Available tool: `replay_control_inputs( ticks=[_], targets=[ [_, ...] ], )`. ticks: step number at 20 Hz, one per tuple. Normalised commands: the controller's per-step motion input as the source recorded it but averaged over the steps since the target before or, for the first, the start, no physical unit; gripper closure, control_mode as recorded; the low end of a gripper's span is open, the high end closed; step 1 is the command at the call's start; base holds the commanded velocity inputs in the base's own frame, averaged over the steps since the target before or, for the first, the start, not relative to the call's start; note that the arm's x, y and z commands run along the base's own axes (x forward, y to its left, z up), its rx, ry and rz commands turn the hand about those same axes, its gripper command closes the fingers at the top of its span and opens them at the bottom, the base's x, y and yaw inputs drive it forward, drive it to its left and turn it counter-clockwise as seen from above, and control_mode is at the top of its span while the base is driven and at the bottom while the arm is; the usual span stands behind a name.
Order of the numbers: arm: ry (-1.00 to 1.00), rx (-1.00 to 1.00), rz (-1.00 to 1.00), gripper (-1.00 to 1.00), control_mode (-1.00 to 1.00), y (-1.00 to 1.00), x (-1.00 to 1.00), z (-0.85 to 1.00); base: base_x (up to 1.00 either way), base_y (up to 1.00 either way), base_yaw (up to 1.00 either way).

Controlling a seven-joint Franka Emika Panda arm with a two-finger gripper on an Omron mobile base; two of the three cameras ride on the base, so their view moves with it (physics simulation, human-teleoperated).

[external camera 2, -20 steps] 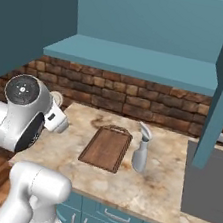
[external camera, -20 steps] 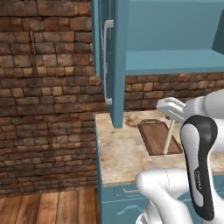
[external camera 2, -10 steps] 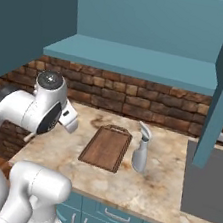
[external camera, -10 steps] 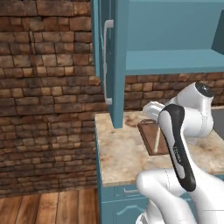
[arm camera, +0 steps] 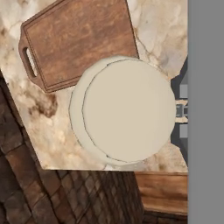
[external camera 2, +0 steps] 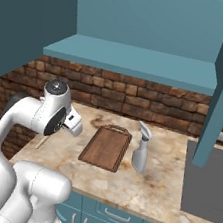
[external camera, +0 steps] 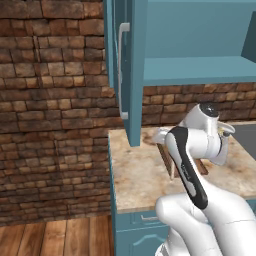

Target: Grab the spray bottle from the cabinet, then place it next to the cutting board for sanitizing. Then grab the dish brush from the countertop next to the sink and place it next to the cutting board.

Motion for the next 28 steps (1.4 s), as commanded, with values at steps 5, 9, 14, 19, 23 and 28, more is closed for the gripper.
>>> replay_control_inputs(
  ticks=[5,9,14,19,23,28],
  targets=[
    [0.03,-0.1,0.02,1.0,-1.0,0.05,0.49,-0.6,0.0,0.0,0.0],
    [0.08,-0.08,0.02,1.0,-1.0,0.02,0.55,-0.55,0.0,0.0,0.0],
    [0.15,-0.01,0.0,1.0,-1.0,0.0,0.44,-0.24,0.0,0.0,0.0],
    [0.1,0.0,0.0,1.0,-1.0,0.0,0.45,-0.19,0.0,0.0,0.0],
    [0.0,0.0,0.02,1.0,-1.0,0.0,0.41,-0.23,0.0,0.0,0.0],
    [0.0,0.0,0.03,1.0,-1.0,0.0,0.43,-0.32,0.0,0.0,0.0]
  ],
)
